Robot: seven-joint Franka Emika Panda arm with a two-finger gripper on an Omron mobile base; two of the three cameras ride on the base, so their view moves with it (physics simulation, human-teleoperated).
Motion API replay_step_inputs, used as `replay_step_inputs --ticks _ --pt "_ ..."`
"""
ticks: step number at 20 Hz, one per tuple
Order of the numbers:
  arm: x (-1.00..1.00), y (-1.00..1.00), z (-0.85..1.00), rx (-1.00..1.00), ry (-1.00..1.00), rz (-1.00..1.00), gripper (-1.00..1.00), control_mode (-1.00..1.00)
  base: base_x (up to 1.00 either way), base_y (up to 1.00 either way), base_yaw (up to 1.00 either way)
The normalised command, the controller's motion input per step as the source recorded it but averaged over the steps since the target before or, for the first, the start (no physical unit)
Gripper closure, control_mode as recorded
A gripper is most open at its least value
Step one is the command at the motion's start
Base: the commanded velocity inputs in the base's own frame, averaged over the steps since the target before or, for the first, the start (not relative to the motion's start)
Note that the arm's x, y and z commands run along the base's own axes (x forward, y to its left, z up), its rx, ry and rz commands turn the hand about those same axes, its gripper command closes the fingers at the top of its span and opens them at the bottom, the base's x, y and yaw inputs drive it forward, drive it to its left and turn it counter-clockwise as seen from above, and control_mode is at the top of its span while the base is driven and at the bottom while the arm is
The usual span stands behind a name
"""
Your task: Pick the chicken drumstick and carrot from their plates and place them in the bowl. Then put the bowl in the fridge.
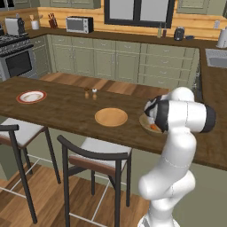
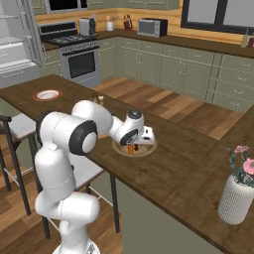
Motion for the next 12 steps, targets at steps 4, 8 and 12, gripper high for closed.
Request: replay_step_inputs --ticks 4,8,12 --pt "0.22 -0.08 -0.09 0.00 0.00 0.04 -1.00 -1.00 0.00 0.00 0.00" --pt "-0.15 0.00 0.06 0.00 -0.01 0.00 -1.00 -1.00 0.00 0.00 0.00" --pt "-0.36 0.03 0.21 0.00 -0.03 0.00 -1.00 -1.00 0.00 0.00 0.00"
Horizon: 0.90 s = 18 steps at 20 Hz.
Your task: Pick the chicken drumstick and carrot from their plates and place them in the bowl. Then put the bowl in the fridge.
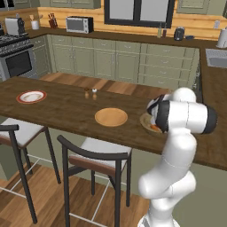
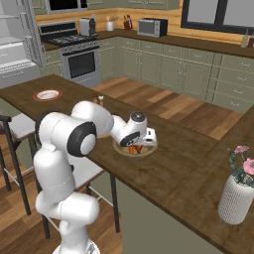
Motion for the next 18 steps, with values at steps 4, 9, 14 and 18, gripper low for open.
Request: replay_step_inputs --ticks 4,9,14,18 --pt "-0.32 0.04 0.53 0.00 -0.03 -0.04 -1.00 -1.00 0.00 0.00 0.00" --pt "-0.36 0.00 0.61 0.02 -0.06 -0.22 -1.00 -1.00 0.00 0.00 0.00" --pt "-0.38 -0.14 0.37 0.06 0.05 -0.51 -1.00 -1.00 0.00 0.00 0.00" --pt "-0.38 -0.50 0.41 0.26 0.11 -0.42 -1.00 -1.00 0.00 0.00 0.00"
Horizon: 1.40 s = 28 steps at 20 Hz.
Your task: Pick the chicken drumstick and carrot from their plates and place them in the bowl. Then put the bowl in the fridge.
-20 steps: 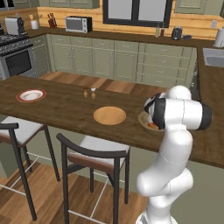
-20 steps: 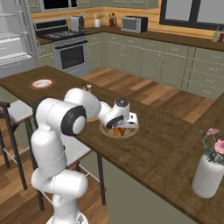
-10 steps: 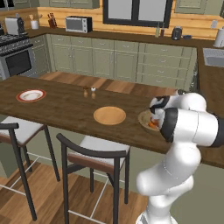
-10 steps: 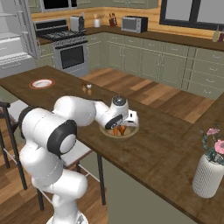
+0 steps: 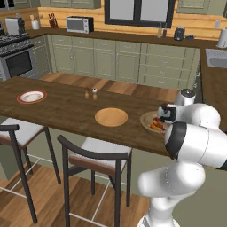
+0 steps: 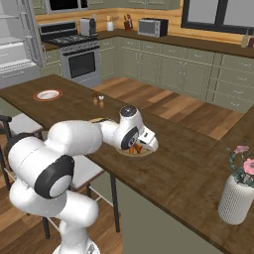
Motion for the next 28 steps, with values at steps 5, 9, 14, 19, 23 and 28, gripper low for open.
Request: replay_step_inputs --ticks 5,9,14,19,23,28 --pt "-0.36 -0.35 0.16 0.31 0.02 -0.22 -1.00 -1.00 0.00 0.00 0.00" --pt "0.00 -0.16 -0.10 0.26 0.00 0.00 -1.00 -1.00 0.00 0.00 0.00" --pt "0.16 -0.12 -0.33 0.19 0.01 0.01 -1.00 -1.00 0.00 0.00 0.00" --pt "0.50 0.00 -0.32 0.01 0.06 0.00 -1.00 -1.00 0.00 0.00 0.00" --pt "0.42 0.00 -0.33 0.00 0.07 0.00 -1.00 -1.00 0.00 0.00 0.00" --pt "0.20 0.08 -0.32 0.00 0.01 0.00 -1.00 -1.00 0.00 0.00 0.00"
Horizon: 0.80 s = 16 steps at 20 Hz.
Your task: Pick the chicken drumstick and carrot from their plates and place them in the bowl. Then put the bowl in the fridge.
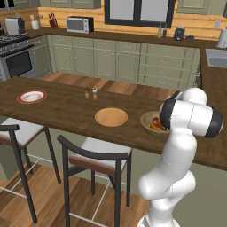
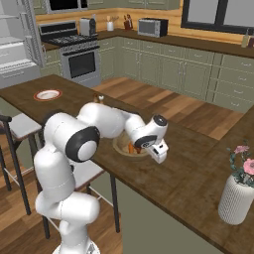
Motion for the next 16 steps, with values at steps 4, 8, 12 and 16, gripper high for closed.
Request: replay_step_inputs --ticks 4,8,12,16 --pt "0.14 0.21 -0.22 0.00 0.00 0.00 1.00 -1.00 0.00 0.00 0.00" --pt "0.05 0.21 0.00 0.00 0.00 0.00 1.00 -1.00 0.00 0.00 0.00" --pt "-0.16 0.20 0.01 0.00 0.03 -0.01 1.00 -1.00 0.00 0.00 0.00" --pt "-0.31 0.03 0.18 0.00 0.09 -0.11 1.00 -1.00 0.00 0.00 0.00"
